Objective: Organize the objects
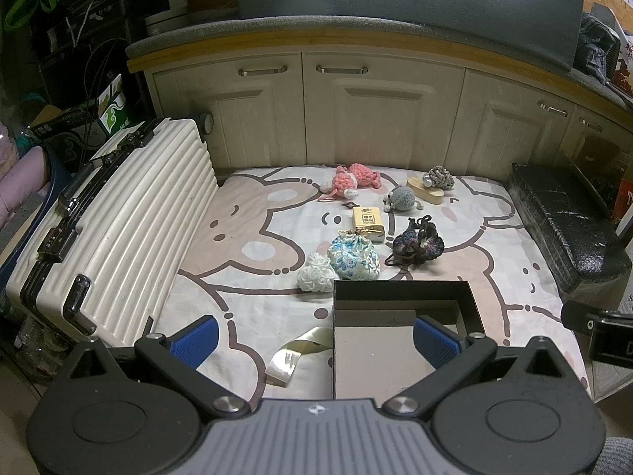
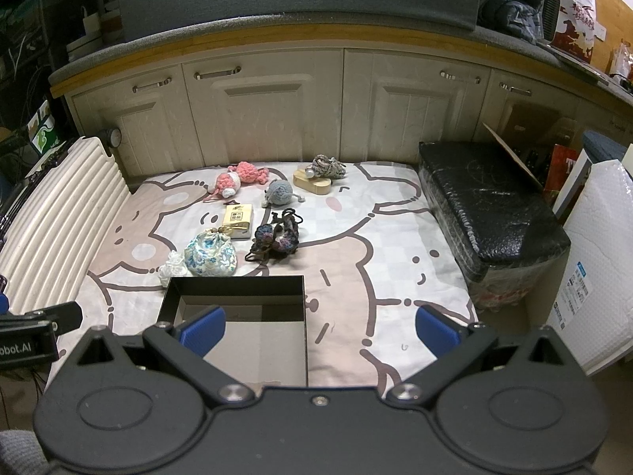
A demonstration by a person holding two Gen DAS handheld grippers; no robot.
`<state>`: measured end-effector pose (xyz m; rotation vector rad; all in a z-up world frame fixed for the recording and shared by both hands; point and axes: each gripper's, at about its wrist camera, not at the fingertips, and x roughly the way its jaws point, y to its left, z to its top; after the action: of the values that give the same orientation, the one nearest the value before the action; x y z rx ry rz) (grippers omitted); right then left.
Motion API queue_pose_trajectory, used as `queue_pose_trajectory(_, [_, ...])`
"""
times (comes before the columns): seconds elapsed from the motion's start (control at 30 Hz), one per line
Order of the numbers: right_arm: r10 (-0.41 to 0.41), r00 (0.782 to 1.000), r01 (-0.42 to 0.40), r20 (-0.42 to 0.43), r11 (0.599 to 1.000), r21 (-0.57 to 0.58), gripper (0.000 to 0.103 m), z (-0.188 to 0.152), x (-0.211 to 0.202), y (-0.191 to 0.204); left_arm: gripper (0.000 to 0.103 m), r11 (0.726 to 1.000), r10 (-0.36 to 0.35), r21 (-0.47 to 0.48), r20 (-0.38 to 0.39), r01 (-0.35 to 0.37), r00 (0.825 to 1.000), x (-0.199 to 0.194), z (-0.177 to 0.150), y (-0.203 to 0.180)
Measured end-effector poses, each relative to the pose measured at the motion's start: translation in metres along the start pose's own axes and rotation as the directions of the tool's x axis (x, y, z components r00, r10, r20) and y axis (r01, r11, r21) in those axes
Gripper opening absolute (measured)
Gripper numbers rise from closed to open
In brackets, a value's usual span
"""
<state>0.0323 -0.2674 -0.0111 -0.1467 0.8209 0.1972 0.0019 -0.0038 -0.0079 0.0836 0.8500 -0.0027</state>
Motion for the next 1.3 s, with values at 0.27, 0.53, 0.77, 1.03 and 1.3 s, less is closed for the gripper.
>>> queue_pose_trajectory(0.27, [0.003,1.0,-0.003,-0.004,1.0,0.003,0.103,-0.002,0.0,0.004,0.103,1.0,0.0,0.001,-0.001,0.0,1.0,-0.002,-0.001,-0.002])
queue_pose_trajectory(0.53, [0.007,1.0,-0.007,-0.005,1.0,0.0,0.103,-0.001,0.0,0.002,0.103,1.0,0.0,0.003,-0.001,0.0,1.0,-0.003,-0.001,-0.002])
queue_pose_trajectory(0.77, [0.013,1.0,-0.013,-0.004,1.0,0.005,0.103,-0.001,0.0,0.0,0.103,1.0,0.001,0.005,0.002,-0.001,1.0,-0.001,-0.005,-0.002])
queue_pose_trajectory(1.03, [0.01,0.999,-0.012,0.047,0.999,0.031,0.103,0.001,-0.008,-0.006,0.103,1.0,0.003,0.002,0.049,-0.003,0.999,-0.008,-0.009,0.001])
queue_pose_trajectory(1.3, [0.04,0.989,-0.041,0.14,0.999,0.0,0.103,0.022,-0.02,-0.005,0.103,1.0,0.005,0.027,0.142,-0.009,0.99,-0.025,0.01,-0.003])
